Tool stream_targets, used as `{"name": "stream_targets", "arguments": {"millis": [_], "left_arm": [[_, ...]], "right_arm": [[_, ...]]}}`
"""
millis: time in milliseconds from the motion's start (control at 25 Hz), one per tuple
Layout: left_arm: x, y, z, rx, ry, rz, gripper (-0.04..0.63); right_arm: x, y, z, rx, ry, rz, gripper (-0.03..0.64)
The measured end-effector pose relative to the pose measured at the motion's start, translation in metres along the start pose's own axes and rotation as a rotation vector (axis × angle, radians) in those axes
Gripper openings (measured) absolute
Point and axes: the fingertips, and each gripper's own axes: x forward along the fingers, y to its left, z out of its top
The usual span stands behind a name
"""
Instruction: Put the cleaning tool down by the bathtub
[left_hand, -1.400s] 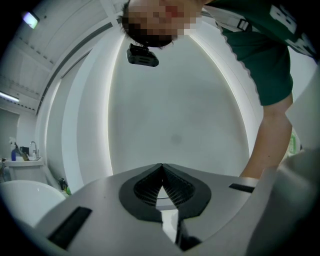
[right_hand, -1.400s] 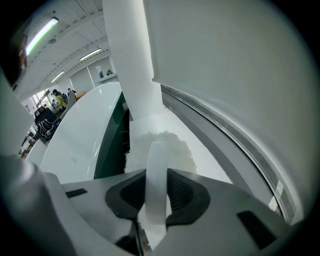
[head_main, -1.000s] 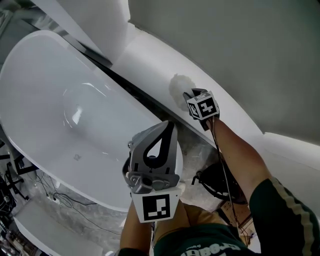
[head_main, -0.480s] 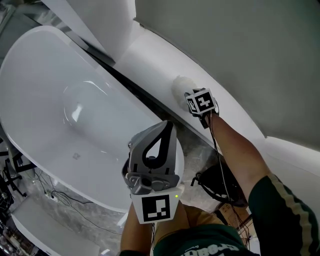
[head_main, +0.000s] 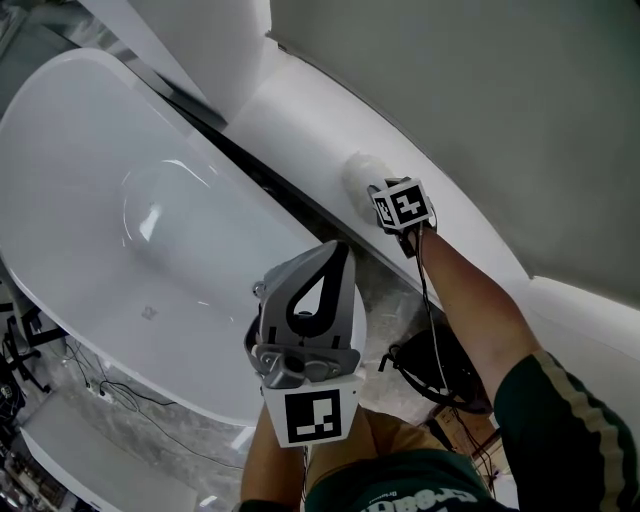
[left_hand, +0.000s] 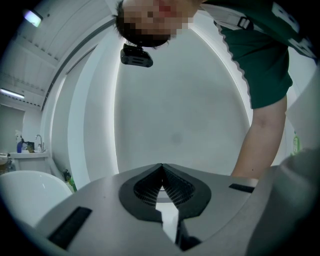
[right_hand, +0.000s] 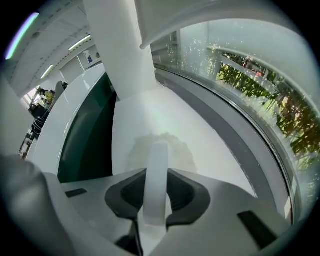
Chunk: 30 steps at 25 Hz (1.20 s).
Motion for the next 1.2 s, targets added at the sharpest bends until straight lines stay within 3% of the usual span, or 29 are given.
{"name": "stream_targets", "arguments": {"millis": [440, 520, 560, 1000, 1200], "left_arm": [[-0.002, -0.01, -0.002, -0.009, 0.0, -0.017, 0.009], [-0.002, -0.011, -0.005, -0.002, 0.001, -0.026, 0.009], [-0.002, -0.012, -0.005, 0.0, 0.001, -0.03, 0.009], [-0.005, -0.018, 0.013, -0.01, -0.019, -0.058, 0.009], [-0.007, -0.029, 0.024, -0.015, -0.021, -0.072, 0.009]], "right_arm": [[-0.003, 0.0, 0.001, 0.005, -0.041, -0.036, 0.104], [-0.004, 0.001, 0.007, -0.002, -0.068, -0.034, 0.215], [-0.007, 0.001, 0.011, -0.007, -0.09, -0.035, 0.228], [-0.051, 0.018, 0.026, -0.101, -0.174, -0.017, 0.238], [-0.079, 0.029, 0.031, -0.09, -0.235, 0.036, 0.238]]}}
